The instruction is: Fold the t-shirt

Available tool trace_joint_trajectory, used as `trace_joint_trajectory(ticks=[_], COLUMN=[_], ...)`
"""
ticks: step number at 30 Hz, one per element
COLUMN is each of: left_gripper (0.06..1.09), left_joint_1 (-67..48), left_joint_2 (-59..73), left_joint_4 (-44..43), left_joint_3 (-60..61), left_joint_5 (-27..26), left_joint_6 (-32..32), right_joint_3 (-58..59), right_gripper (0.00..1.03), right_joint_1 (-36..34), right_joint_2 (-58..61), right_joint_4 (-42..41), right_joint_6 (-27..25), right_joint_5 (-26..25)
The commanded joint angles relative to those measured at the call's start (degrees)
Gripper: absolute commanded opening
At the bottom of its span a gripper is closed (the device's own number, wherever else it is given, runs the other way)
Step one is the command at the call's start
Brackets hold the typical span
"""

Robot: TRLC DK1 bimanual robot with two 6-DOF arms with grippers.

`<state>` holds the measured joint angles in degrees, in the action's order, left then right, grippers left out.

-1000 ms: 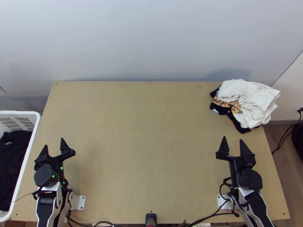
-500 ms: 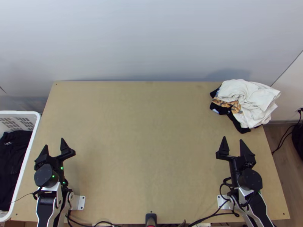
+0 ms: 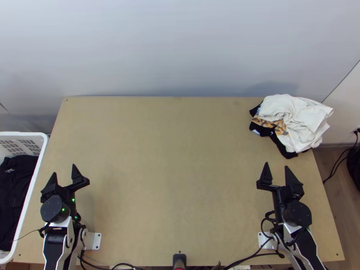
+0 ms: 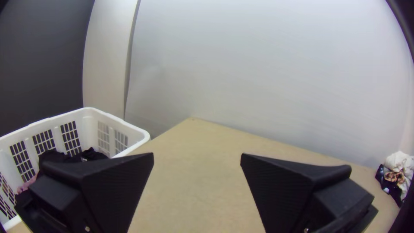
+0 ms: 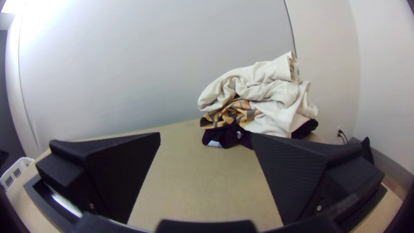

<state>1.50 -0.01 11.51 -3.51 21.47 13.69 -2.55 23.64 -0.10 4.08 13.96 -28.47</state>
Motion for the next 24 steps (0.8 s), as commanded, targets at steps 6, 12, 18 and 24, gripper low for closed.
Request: trace_joint_trajectory(ticks=[6, 12, 18, 24], left_gripper=[1.04, 1.04, 1.04, 1.04], left_joint_1=[0.0, -0.44, -0.79, -0.88], left_joint_2=[0.01, 0.01, 0.01, -0.08], left_joint_4=[0.01, 0.01, 0.36, 0.71], left_joint_3=[-0.01, -0.01, -0.1, -0.97], left_joint_5=[-0.12, -0.82, -0.56, 2.61], left_joint_6=[0.11, 0.81, 1.34, 1.86], right_joint_3=[0.0, 0.0, 0.09, 1.05], right_gripper=[0.99, 0.99, 0.99, 0.99], right_joint_1=[1.59, -2.72, -7.82, -5.18], right_joint_2=[0.01, -0.08, -0.25, -0.25], right_joint_4=[-0.03, -0.21, -4.87, -21.13], right_joint_6=[4.33, 12.68, 1.78, -21.95], right_joint_5=[0.17, 0.78, 0.61, 0.52])
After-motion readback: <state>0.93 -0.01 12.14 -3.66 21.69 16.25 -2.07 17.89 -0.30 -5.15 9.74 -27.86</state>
